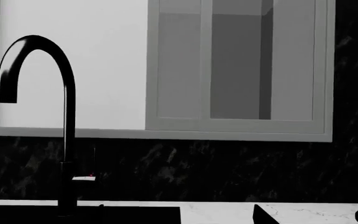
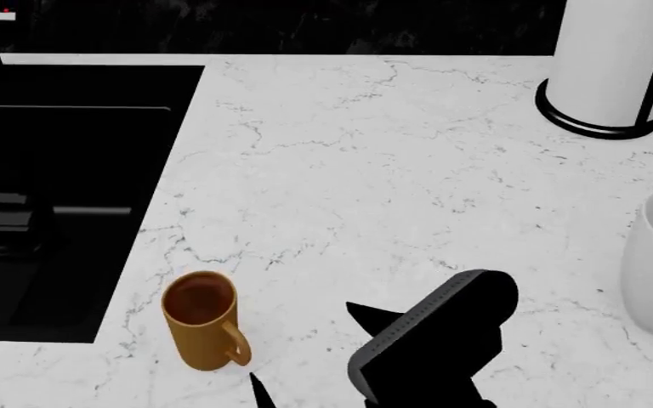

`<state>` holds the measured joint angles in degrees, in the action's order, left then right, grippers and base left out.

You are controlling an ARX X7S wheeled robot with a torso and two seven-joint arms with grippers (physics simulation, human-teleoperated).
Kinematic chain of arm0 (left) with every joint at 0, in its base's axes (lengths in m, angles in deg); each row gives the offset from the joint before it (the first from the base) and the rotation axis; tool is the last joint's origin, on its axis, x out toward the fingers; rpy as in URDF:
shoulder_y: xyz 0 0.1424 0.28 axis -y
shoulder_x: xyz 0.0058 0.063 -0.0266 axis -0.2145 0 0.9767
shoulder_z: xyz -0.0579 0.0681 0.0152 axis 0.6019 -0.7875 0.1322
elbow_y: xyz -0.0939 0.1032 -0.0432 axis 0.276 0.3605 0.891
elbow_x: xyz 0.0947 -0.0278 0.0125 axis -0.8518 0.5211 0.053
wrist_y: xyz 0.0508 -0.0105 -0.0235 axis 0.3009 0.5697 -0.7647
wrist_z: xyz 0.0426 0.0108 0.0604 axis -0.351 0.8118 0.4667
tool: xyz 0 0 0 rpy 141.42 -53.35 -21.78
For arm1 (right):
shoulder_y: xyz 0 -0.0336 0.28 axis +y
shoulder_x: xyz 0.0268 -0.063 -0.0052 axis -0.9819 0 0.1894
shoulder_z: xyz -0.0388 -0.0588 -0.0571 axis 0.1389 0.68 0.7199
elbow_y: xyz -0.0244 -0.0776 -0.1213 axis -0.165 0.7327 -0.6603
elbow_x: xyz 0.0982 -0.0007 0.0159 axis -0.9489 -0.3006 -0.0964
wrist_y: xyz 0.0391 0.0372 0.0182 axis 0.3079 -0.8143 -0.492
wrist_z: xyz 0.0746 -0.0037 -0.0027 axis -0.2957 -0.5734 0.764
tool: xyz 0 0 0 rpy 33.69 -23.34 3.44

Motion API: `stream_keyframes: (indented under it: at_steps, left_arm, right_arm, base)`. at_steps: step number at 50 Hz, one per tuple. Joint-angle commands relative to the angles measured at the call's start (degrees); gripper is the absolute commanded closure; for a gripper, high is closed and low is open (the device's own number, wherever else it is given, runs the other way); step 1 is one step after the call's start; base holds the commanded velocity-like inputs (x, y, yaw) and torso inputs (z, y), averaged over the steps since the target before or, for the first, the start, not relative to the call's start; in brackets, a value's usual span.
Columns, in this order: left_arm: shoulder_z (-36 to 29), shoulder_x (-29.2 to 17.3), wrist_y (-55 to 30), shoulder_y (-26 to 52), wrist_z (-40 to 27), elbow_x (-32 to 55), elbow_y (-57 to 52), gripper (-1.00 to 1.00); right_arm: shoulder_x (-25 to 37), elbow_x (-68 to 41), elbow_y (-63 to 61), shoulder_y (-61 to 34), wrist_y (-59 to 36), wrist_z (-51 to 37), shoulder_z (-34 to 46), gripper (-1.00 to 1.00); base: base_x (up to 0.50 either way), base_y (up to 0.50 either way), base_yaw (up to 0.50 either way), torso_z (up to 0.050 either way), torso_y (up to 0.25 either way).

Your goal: Stack the cups from largest to smallest.

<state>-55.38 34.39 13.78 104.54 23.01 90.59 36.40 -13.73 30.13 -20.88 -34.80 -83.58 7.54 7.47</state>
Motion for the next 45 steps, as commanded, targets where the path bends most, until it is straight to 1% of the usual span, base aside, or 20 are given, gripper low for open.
stream_keyframes:
  at_steps: [1,7,19,45]
  left_arm:
    - [0.62,1.05,0.15,0.32,0.89,-1.82,1.81,-1.00]
    - [1.00,0.92,0.31,0.16,0.86,-1.40,1.76,-1.00]
    - [1.70,0.56,0.45,-0.51,0.61,-0.67,1.11,-1.00]
    - [2.04,-0.15,0.54,-0.75,-0.11,-0.08,0.63,-1.00]
  right_arm:
    - [-2.47,3.60,4.95,-2.04,2.27,2.83,4.58,-1.00]
    - [-3.93,5.79,9.26,-4.32,3.31,3.33,7.89,-1.00]
    - [-7.22,7.36,17.61,-8.25,3.65,4.18,11.47,-1.00]
    - [-10.53,11.25,31.41,-14.52,8.02,8.60,18.38,-1.00]
  base:
    - [0.00,0.00,0.00,0.000,0.000]
    - [0.00,0.00,0.00,0.000,0.000]
    - [0.00,0.00,0.00,0.000,0.000]
    - [0.00,0.00,0.00,0.000,0.000]
